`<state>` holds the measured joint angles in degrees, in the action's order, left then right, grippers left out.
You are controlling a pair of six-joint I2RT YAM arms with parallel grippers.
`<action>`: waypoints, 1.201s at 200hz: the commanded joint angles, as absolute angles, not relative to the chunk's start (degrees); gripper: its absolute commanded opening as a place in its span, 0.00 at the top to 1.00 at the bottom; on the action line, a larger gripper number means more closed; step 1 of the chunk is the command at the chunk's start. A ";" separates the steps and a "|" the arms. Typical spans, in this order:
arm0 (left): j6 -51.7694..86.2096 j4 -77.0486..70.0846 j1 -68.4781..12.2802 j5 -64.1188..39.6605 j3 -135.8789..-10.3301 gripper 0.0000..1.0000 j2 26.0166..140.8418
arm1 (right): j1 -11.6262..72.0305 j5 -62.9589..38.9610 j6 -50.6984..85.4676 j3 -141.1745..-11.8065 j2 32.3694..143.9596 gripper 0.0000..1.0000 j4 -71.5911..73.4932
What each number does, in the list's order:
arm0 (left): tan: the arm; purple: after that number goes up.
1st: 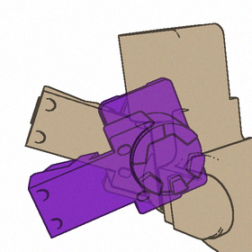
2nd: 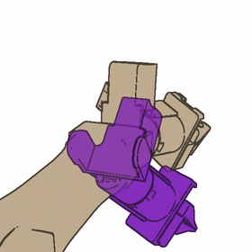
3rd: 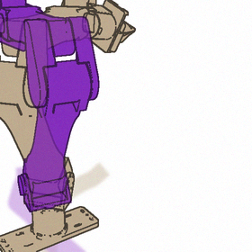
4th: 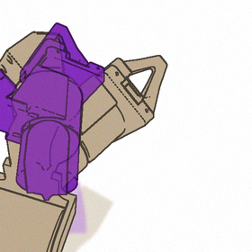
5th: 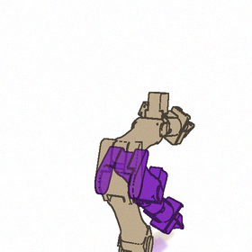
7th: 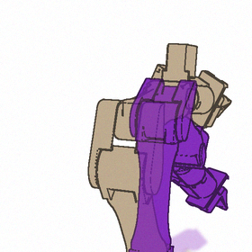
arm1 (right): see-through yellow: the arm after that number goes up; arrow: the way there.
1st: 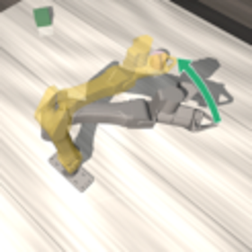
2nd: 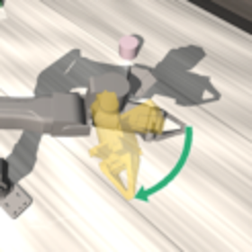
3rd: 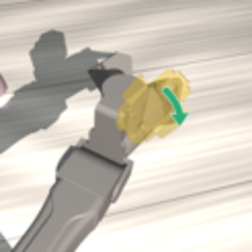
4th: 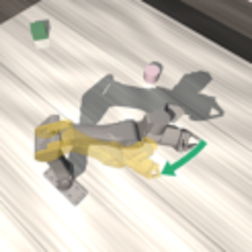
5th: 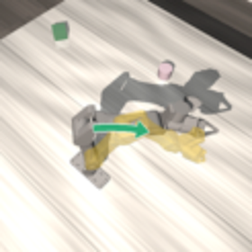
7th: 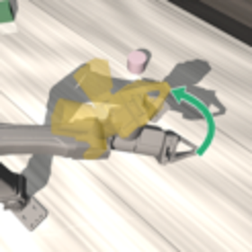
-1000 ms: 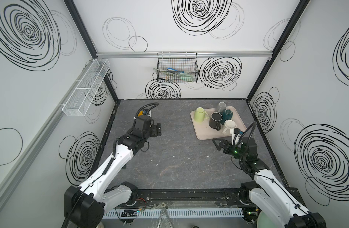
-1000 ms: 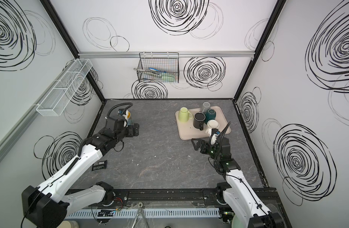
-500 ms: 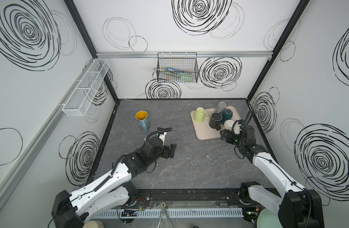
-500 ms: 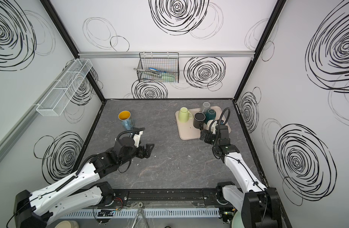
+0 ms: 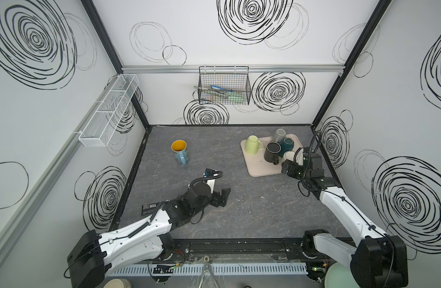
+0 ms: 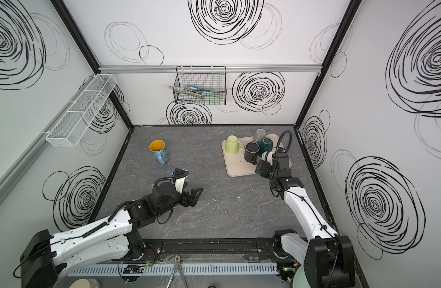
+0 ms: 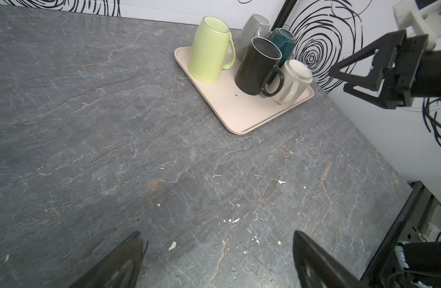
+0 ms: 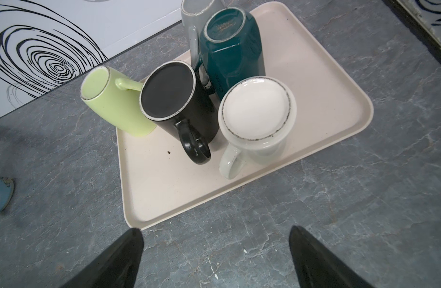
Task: Turn the mug right side up
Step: Rotate the mug on the tray.
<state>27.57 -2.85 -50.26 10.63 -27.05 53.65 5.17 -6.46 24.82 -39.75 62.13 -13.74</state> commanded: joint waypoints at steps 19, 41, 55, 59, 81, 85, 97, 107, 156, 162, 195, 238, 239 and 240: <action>21.78 -14.65 -50.80 16.76 -24.06 0.04 53.66 | 4.92 -6.86 24.06 -41.59 64.69 0.04 -14.27; 21.27 -16.72 -51.47 16.47 -22.07 0.04 51.78 | 4.88 -5.77 22.61 -43.08 68.28 0.05 -15.58; 20.34 -17.43 -52.53 18.32 -20.40 0.04 49.95 | 4.83 -4.58 22.24 -44.22 70.38 0.05 -17.03; 20.23 -17.35 -52.85 19.16 -20.01 0.04 49.45 | 4.83 -4.35 22.17 -44.64 70.89 0.05 -17.52; 19.94 -17.28 -53.46 21.28 -18.02 0.04 46.72 | 4.65 -3.81 21.96 -46.13 73.69 0.07 -19.43; 19.91 -17.50 -53.44 21.30 -17.70 0.04 46.32 | 4.65 -4.01 21.97 -46.32 74.13 0.07 -19.58; 20.03 -18.35 -53.50 21.35 -16.92 0.04 45.62 | 4.57 -4.22 22.26 -46.89 75.52 0.08 -20.04; 20.04 -18.63 -53.50 21.59 -16.63 0.04 45.48 | 4.57 -4.42 22.48 -47.24 76.44 0.10 -20.08; 21.36 -18.10 -53.49 21.23 -17.01 0.04 46.76 | 4.40 -1.31 23.93 -46.40 74.79 0.13 -17.29; 21.48 -18.24 -53.53 21.01 -16.87 0.04 46.76 | 4.27 -0.45 23.91 -45.97 74.26 0.13 -16.66; 21.79 -18.41 -53.52 20.98 -16.81 0.04 46.93 | 3.89 2.10 23.65 -43.90 72.68 0.15 -11.97; 22.06 -18.94 -53.44 20.66 -16.61 0.04 47.46 | 3.61 2.31 23.86 -45.45 75.44 0.15 -11.41; 22.06 -18.96 -53.44 20.66 -16.61 0.04 47.50 | 3.57 2.25 23.88 -45.58 75.56 0.15 -11.46; 22.06 -19.02 -53.44 20.61 -16.61 0.04 47.53 | 3.58 2.22 23.89 -45.60 75.66 0.15 -11.49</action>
